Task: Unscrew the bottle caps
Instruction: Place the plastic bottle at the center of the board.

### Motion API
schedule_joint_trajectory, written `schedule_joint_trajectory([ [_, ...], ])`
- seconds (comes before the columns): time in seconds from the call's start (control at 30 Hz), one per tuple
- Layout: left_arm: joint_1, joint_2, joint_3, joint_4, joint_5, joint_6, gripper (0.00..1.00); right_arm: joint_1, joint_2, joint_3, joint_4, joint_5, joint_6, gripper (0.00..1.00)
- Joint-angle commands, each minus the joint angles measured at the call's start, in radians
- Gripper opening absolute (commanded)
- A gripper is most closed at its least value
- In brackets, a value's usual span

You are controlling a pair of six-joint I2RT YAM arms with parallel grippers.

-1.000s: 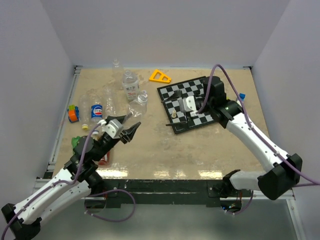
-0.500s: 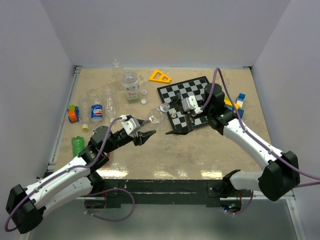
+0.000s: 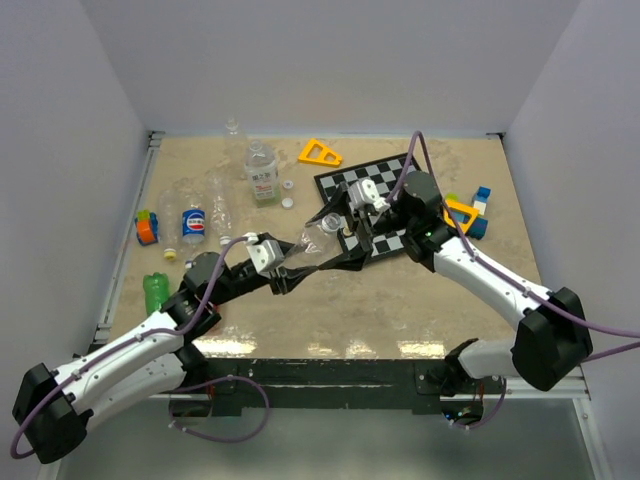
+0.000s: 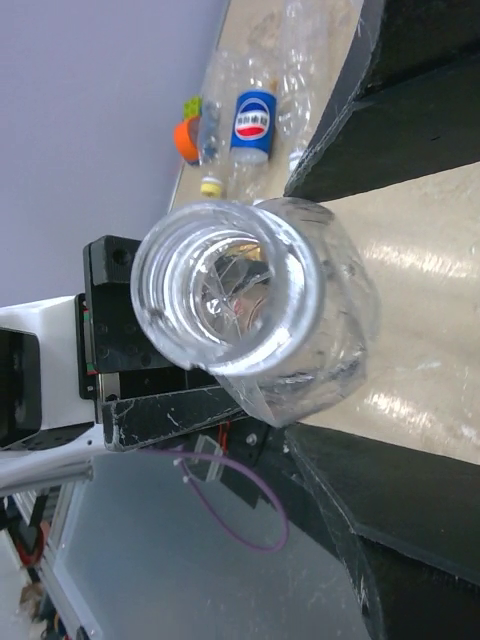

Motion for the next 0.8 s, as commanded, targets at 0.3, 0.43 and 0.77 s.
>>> schedule_joint_trajectory([
  [0.3,-0.010,0.000,-0.013,0.083,0.051,-0.006,0.00,0.050,0.018,-0.034,0.211,0.021,0.252,0.93],
  [0.43,-0.010,0.014,-0.017,0.101,0.048,-0.009,0.00,0.068,0.027,-0.037,0.220,0.024,0.266,0.91],
  [0.77,-0.010,-0.008,-0.018,0.097,-0.007,-0.009,0.00,0.082,0.053,-0.017,0.189,0.002,0.257,0.38],
])
